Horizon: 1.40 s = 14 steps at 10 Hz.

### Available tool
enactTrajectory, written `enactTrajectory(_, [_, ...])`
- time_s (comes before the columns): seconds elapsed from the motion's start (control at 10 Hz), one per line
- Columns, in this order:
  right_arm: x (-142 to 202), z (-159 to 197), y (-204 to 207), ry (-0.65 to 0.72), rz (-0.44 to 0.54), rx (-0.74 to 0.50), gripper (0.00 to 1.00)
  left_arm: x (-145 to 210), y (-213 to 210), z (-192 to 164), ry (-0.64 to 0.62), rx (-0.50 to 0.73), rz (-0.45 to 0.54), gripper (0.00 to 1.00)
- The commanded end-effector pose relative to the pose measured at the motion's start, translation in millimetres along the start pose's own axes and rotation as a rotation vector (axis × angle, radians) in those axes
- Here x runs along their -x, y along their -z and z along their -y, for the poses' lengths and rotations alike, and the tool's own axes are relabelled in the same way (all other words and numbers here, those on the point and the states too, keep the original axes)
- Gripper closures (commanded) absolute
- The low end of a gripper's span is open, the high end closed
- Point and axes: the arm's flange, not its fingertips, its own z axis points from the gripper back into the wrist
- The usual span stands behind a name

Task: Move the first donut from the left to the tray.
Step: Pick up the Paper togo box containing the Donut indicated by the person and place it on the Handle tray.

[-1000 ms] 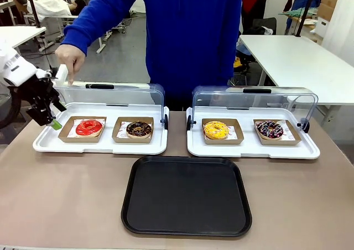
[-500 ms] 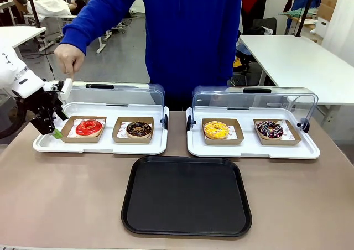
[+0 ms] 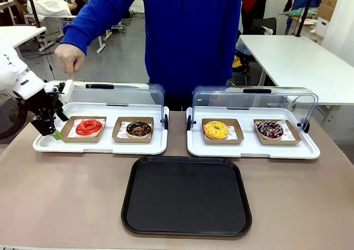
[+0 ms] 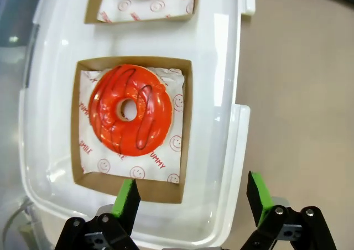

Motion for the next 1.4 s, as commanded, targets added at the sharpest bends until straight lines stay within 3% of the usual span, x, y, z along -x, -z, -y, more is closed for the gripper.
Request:
enactTrajectory(0.0, [-2, 2, 1, -0.025, 0.024, -0.002, 0.00, -3, 13, -8, 0.010, 0.018, -0.073, 0.00])
enactTrajectory(0.2, [-2, 2, 1, -0.025, 0.024, -0.002, 0.00, -2, 22, -13, 0.026, -0.020, -0.122, 0.00])
enactTrajectory(0.7, [-2, 2, 1, -0.025, 0.024, -0.002, 0.00, 8, 40, -23, 0.045, -0.076, -0.139, 0.00])
enactTrajectory(1.3, [-2, 2, 1, -0.025, 0.024, -0.002, 0.00, 10, 52, -35, 0.055, -0.034, -0.163, 0.00])
